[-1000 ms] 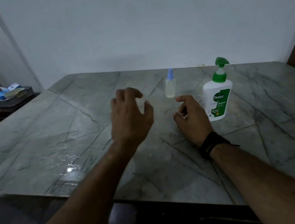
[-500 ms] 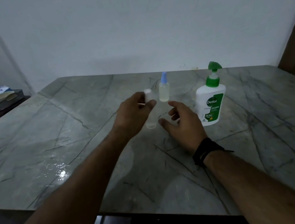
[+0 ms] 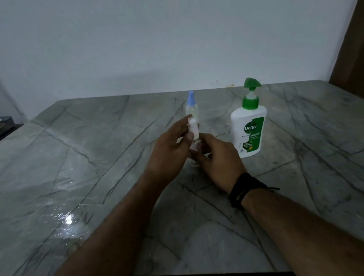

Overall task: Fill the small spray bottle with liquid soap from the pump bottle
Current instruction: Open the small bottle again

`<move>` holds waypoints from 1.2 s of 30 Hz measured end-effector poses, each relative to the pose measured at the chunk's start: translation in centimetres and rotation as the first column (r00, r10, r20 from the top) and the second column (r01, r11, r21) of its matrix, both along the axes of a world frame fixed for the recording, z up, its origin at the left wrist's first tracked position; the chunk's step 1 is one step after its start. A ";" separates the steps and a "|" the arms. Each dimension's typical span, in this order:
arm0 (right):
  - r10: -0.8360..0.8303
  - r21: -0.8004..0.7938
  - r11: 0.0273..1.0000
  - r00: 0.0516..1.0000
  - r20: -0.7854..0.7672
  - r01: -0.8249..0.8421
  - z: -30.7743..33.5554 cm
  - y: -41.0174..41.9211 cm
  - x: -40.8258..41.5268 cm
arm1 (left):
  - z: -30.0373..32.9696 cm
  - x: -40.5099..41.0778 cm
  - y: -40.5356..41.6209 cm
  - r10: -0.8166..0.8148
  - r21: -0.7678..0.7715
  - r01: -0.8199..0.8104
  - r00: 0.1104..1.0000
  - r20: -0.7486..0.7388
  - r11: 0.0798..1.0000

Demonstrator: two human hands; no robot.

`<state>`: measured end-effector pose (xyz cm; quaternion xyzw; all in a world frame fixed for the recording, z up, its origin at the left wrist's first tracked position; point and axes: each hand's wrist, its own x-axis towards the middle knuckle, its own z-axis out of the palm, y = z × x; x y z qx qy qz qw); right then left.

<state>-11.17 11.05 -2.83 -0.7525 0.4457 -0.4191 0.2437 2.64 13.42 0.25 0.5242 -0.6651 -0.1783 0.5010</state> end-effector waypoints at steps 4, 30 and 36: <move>-0.013 0.019 1.000 1.000 -0.003 0.014 0.0 -0.1 0.1 | -0.3 0.0 -0.4 0.008 -0.026 -0.009 0.999 -0.043 1.000; -0.002 0.005 1.000 1.000 -0.007 0.002 0.2 0.4 0.2 | -0.6 0.1 -0.3 0.067 0.013 -0.066 0.989 -0.135 0.998; 0.003 -0.001 1.000 1.000 -0.008 -0.003 0.2 0.4 0.2 | -0.5 0.1 -0.2 0.032 0.010 -0.030 0.984 -0.173 0.999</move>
